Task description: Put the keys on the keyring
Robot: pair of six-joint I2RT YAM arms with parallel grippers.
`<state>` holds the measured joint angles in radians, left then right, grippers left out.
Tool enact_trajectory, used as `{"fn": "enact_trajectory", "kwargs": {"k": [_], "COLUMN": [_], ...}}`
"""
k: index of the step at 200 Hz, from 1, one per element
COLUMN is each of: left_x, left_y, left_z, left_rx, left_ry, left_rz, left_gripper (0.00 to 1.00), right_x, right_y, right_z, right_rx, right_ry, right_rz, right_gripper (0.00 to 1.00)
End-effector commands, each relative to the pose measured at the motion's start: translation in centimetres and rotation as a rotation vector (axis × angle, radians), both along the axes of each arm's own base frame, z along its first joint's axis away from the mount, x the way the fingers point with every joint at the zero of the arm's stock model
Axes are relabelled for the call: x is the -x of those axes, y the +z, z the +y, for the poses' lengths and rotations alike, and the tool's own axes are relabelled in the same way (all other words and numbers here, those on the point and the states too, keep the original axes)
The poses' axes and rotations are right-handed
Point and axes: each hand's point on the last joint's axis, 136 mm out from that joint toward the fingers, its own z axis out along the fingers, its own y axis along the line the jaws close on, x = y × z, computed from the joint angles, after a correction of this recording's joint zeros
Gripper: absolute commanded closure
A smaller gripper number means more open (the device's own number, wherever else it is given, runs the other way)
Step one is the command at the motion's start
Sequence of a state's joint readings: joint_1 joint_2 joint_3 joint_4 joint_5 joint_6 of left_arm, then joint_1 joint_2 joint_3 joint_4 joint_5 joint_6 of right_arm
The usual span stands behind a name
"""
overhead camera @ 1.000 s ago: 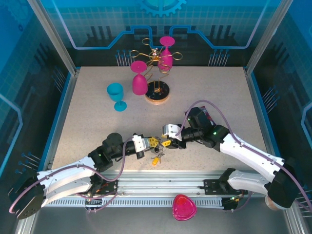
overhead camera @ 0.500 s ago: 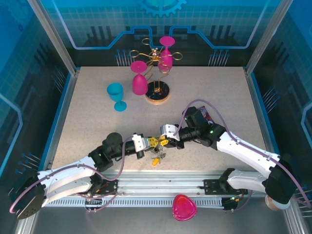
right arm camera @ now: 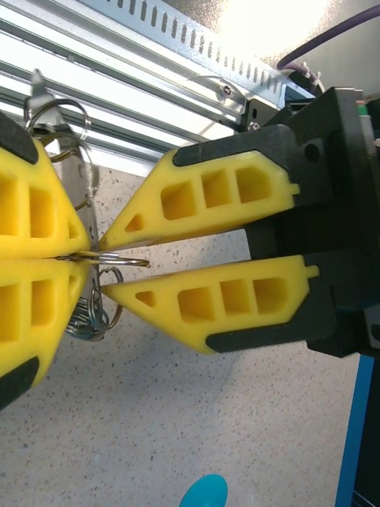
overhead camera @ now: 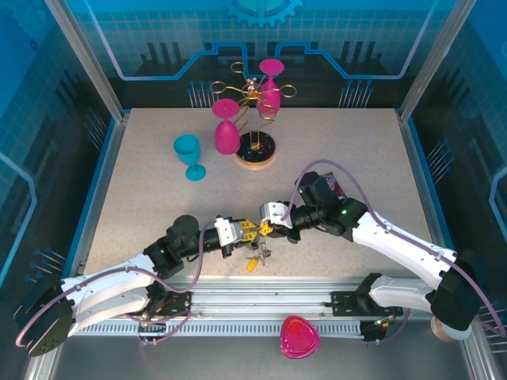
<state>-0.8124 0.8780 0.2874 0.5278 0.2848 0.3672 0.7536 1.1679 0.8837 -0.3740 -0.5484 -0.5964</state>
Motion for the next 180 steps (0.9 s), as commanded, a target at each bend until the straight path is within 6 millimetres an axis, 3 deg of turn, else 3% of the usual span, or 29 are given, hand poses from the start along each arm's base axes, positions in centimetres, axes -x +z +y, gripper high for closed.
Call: {"fn": "enact_trajectory", "kwargs": {"k": [1, 97, 132, 150, 166, 180], "left_x": [-0.6, -0.4, -0.4, -0.3, -0.2, -0.1], "left_y": [1.1, 0.6, 0.5, 0.4, 0.6, 0.8], "left_z": [-0.2, -0.5, -0.6, -0.5, -0.4, -0.2], "left_rx": [-0.005, -0.037, -0.050, -0.051, -0.039, -0.024], "left_ry": [0.014, -0.006, -0.013, -0.013, -0.013, -0.016], "left_rz": [-0.020, 0.005, 0.010, 0.000, -0.021, -0.043], "left_gripper": [0.82, 0.88, 1.00, 1.00, 1.00, 1.00], "right_x": [0.4, 0.3, 0.6, 0.2, -0.4, -0.7], "right_y": [0.7, -0.6, -0.8, -0.3, 0.6, 1.3], "right_z": [-0.1, 0.2, 0.4, 0.6, 0.3, -0.2], "right_rx": [0.061, 0.282, 0.340, 0.306, 0.233, 0.158], "right_ry": [0.028, 0.065, 0.089, 0.057, -0.010, -0.063], "right_rz": [-0.019, -0.036, -0.043, -0.044, -0.037, -0.004], "right_gripper": [1.00, 1.00, 1.00, 1.00, 0.69, 0.60]}}
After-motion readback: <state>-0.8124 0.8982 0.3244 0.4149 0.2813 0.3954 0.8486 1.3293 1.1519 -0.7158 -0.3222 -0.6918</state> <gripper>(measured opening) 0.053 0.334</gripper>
